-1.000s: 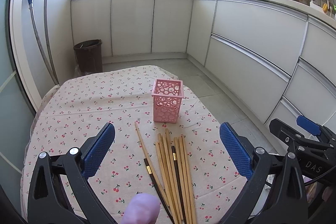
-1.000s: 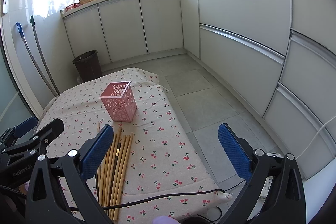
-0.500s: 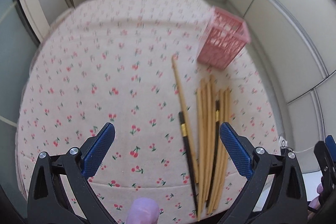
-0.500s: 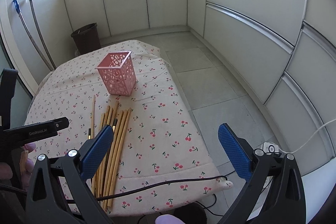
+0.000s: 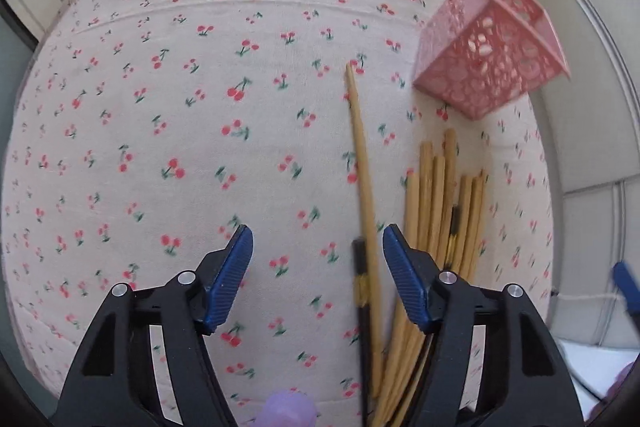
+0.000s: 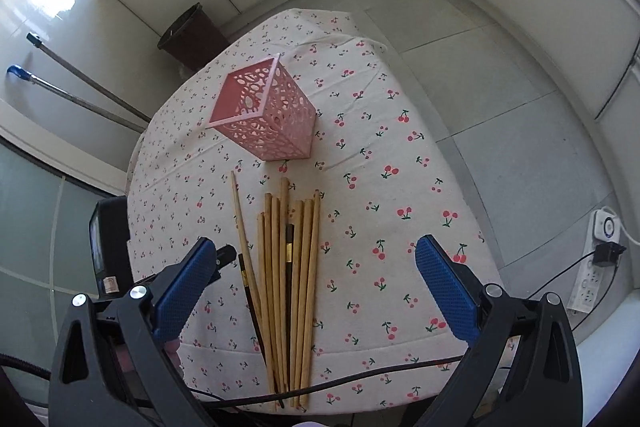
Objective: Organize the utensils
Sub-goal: 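Grasp one wooden chopstick with the left gripper while the right gripper grasps another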
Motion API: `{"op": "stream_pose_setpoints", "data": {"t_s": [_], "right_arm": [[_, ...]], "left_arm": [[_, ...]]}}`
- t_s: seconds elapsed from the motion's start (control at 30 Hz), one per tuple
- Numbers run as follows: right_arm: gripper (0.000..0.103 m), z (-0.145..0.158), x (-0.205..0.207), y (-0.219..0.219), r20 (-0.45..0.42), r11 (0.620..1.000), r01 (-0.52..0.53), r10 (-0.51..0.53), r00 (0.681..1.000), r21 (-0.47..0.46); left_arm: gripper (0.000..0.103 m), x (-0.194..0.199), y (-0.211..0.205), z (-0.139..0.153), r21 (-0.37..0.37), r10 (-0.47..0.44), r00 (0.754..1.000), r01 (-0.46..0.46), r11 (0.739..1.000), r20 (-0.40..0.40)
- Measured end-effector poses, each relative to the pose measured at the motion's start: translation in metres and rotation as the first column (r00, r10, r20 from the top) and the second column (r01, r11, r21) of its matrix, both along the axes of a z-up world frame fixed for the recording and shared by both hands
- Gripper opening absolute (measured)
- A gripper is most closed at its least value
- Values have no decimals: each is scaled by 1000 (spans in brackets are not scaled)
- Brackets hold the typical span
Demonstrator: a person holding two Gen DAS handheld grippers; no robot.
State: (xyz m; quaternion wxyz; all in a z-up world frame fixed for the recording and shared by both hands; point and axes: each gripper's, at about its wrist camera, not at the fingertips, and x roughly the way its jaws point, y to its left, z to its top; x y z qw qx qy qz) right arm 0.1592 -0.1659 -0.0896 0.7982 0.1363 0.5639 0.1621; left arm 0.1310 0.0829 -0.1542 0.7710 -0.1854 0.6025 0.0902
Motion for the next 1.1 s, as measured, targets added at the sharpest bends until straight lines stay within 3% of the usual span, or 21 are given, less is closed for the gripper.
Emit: {"op": "stream_pose_setpoints", "data": {"t_s": [0.13,0.17,0.27,0.43,0.5,0.53,0.63,0.73,0.87,1.0,1.1], "right_arm": [[97,-26,11,-6,-82,1000,31,-31,996,-1],[97,-28,13,-6,-88,999,34,-33,996,3],[97,-32,19,-11,-97,998,59,-59,994,1],[97,-42,28,-7,-138,998,60,-60,989,-1],[97,-47,30,-3,-147,998,56,-57,987,-9],[97,-50,31,-2,-156,998,62,-62,986,-5],[94,-60,35,5,-190,997,74,-68,979,22],[76,-69,37,17,-206,997,62,-53,977,37],[48,-81,39,28,-225,996,70,-56,973,57],[35,-89,43,38,-217,995,91,-83,973,28],[25,-92,47,47,-200,995,98,-98,975,-12]], "left_arm": [[63,23,4,0,-10,24,1000,-24,1000,14],[59,28,5,-1,-3,32,999,-32,999,22],[45,52,1,-6,82,30,999,-33,996,28],[37,72,-10,-5,206,-1,999,-7,978,35],[21,73,-15,-2,220,-32,999,23,975,39],[7,75,-19,-1,222,-34,999,26,975,35],[5,71,-20,2,184,-19,997,6,983,71],[4,54,-4,16,116,-1,985,-20,993,171],[4,35,11,60,45,-2,964,-10,999,264],[4,5,11,93,-6,-8,937,11,1000,349],[4,-12,14,107,2,-20,918,21,1000,397]]}}
